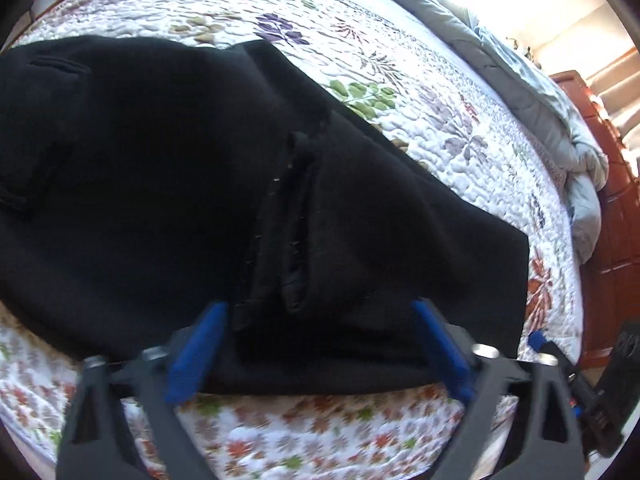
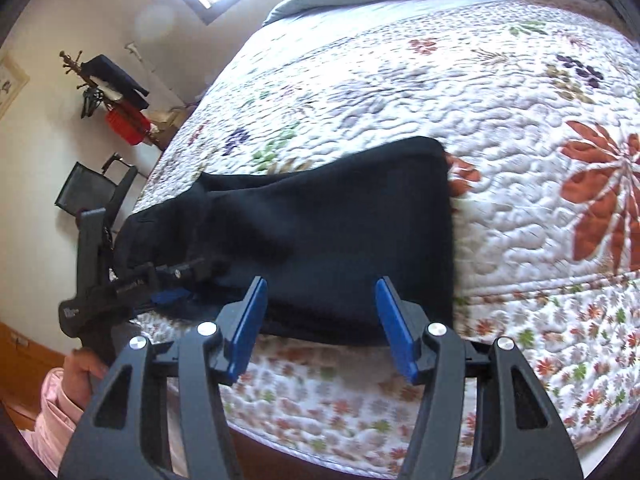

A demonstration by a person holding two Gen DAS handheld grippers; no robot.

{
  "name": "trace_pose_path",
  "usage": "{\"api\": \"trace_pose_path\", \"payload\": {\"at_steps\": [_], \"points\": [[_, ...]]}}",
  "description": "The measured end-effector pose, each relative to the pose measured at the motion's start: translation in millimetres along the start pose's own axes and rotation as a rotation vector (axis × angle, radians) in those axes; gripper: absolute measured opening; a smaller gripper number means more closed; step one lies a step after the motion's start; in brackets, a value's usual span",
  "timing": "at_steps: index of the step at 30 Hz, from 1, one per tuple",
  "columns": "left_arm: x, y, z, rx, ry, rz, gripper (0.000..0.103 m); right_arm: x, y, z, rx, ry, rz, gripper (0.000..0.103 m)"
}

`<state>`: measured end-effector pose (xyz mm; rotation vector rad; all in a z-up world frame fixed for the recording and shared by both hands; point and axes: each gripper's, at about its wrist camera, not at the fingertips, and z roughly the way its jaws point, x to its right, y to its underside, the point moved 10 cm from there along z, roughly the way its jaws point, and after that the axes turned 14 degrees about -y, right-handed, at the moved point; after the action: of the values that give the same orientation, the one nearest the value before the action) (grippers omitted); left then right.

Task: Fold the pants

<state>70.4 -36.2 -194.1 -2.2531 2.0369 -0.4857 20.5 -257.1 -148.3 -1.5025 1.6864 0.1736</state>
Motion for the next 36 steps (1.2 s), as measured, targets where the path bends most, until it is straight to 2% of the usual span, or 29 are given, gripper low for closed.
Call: {"api": "trace_pose_path", "payload": {"at_steps": [2,3,5,8,12,15,16,19,23,24,26,29,32,34,36], "points": [[-6.5,-0.8,1.7,0.013,-0.078,0.000,0.042,5.9,1.6,-1.3,0.004,0.007,0.003,0.057],[-8.9,-1.9,1.1,0.026,-0.089,0.003,0.037,6.8,0.9,-1.0,0.008,0.004,0.008,0.057],[-14.8,-2.6,-0.8,0.027,-0.062,-0.023,0.024,10.1,-1.5,-1.7,0.020,-0.007,0.026,0.057],[-29.4,-4.6,-10.6,0.039,-0.009,-0.090,0.021,12.4,-4.0,-0.7,0.022,-0.009,0.034,0.057],[-61.0,-13.6,-27.1,0.097,-0.042,-0.145,0.021,8.4,-12.3,-0.4,0.029,-0.032,0.016,0.057],[-64.8,-6.0,-11.5,0.043,-0.051,-0.110,0.024,7.6,-9.6,14.3,-0.013,-0.076,0.028,0.058],[-64.7,-4.7,-9.3,0.052,-0.056,-0.103,0.026,11.0,-5.5,24.7,-0.040,-0.083,0.049,0.057],[-62.6,-4.3,-7.4,0.076,-0.073,-0.074,0.028,26.7,3.4,44.1,-0.082,-0.036,0.097,0.056],[-62.5,-4.8,-9.7,0.058,-0.038,-0.060,0.031,34.2,7.3,55.0,-0.111,-0.001,0.079,0.055],[-63.0,-5.8,-12.2,0.056,-0.043,-0.056,0.034,32.0,7.0,55.2,-0.119,0.006,0.068,0.055],[-67.9,-10.6,-23.1,0.075,-0.086,-0.050,0.048,25.0,2.5,49.9,-0.126,0.016,0.045,0.056],[-69.9,-24.9,-58.4,0.178,-0.101,-0.032,0.059,10.3,-15.7,31.9,-0.070,-0.018,0.009,0.056],[-46.4,-37.9,-81.1,0.241,-0.052,0.027,0.069,3.2,-40.3,22.3,-0.032,-0.035,-0.006,0.056],[-14.7,-49.4,-78.4,0.227,0.016,0.066,0.070,5.1,-56.6,24.5,-0.024,-0.027,-0.007,0.056],[12.3,-53.3,-62.1,0.178,0.066,0.110,0.070,12.7,-70.9,32.3,-0.035,-0.013,0.002,0.056]]}}
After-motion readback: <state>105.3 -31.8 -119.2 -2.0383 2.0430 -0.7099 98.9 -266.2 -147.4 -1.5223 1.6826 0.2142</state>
